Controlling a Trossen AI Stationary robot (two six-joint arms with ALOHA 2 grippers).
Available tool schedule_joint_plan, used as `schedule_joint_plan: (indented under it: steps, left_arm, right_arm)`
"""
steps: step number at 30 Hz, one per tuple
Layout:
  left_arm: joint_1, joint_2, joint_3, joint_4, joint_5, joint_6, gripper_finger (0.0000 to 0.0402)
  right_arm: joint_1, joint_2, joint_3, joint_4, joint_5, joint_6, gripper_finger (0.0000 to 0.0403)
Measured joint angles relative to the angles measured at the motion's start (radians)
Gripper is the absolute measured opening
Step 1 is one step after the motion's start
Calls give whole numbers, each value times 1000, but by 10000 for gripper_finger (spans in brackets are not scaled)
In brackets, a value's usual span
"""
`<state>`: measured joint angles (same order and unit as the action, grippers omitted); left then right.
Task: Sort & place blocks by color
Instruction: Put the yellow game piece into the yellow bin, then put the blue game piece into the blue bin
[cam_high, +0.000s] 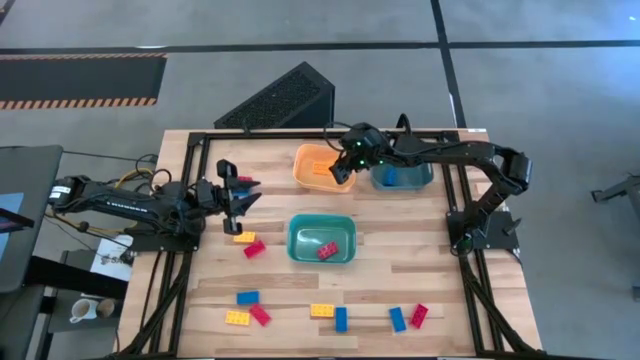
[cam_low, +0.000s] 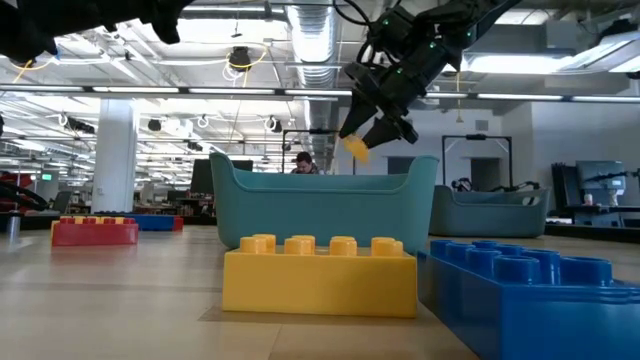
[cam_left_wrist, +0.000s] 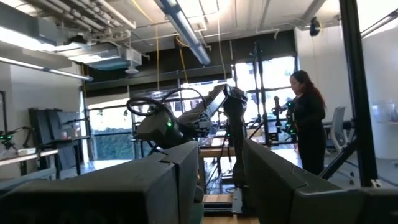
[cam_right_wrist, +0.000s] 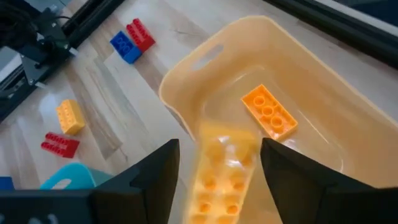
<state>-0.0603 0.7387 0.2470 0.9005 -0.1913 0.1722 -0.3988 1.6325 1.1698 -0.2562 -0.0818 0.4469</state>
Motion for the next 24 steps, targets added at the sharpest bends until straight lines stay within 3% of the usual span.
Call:
schedule_joint_plan:
  steps: [24]
  left_arm:
    - [0,0,0,0,1,-1,116]
  right_arm:
    - [6,0,0,3,0,-10,247]
